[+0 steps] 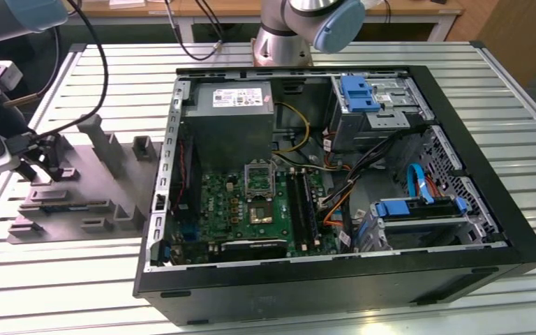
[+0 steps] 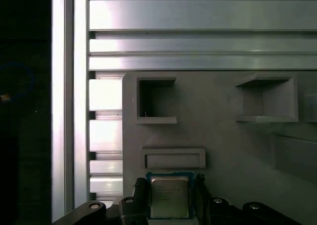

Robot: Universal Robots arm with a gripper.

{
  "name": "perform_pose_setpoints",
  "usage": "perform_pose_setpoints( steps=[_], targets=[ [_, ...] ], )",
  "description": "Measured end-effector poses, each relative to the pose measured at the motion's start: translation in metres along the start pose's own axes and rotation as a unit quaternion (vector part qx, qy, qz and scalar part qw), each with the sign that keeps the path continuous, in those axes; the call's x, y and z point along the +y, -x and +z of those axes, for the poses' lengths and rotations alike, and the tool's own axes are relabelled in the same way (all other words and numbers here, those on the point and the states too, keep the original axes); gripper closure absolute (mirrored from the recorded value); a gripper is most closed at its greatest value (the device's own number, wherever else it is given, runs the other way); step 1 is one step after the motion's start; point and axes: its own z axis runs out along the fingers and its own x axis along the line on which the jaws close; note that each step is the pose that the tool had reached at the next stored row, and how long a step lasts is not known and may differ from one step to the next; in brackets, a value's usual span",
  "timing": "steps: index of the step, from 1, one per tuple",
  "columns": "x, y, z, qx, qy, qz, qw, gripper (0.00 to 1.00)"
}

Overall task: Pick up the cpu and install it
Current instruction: 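Pick up the cpu and move it towards the insertion slot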

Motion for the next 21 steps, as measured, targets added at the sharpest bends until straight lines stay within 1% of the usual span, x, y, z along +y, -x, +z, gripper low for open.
perform_pose_setpoints(
  steps=[14, 16, 20, 21],
  targets=[
    [0.0001, 0.0, -0.0024, 0.0, 0.0, 0.0, 1.0, 0.53],
    [0.0003, 0.0002, -0.011, 0.0, 0.0, 0.0, 1.0, 0.53],
    [0.0004, 0.0002, -0.0116, 0.0, 0.0, 0.0, 1.0, 0.53],
    [0.0005, 0.0003, -0.0173, 0.0, 0.0, 0.0, 1.0, 0.53]
  ],
)
